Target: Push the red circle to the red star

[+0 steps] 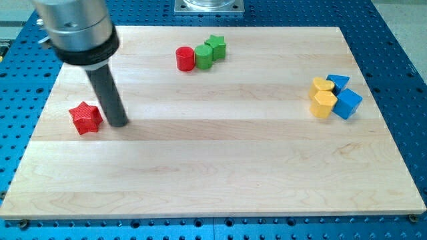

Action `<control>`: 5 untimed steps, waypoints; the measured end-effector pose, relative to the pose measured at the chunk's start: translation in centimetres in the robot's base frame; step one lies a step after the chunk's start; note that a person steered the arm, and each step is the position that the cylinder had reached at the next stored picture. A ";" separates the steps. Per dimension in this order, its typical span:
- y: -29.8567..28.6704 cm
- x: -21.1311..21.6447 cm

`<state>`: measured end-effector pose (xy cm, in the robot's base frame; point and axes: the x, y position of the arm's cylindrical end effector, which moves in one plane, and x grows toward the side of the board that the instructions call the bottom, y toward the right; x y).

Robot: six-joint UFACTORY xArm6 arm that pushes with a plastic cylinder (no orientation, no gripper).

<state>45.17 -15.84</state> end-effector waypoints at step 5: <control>10.9 -7.6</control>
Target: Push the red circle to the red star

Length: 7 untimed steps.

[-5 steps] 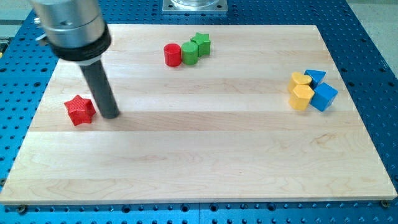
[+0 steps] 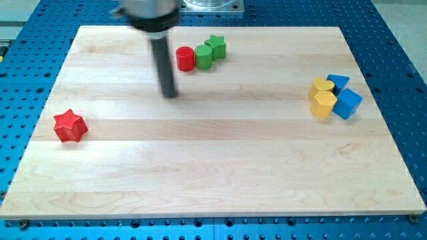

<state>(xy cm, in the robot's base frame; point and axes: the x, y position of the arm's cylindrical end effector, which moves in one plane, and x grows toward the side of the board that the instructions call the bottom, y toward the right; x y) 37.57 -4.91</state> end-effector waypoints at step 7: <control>-19.6 0.9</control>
<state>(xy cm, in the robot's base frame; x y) 38.47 -24.53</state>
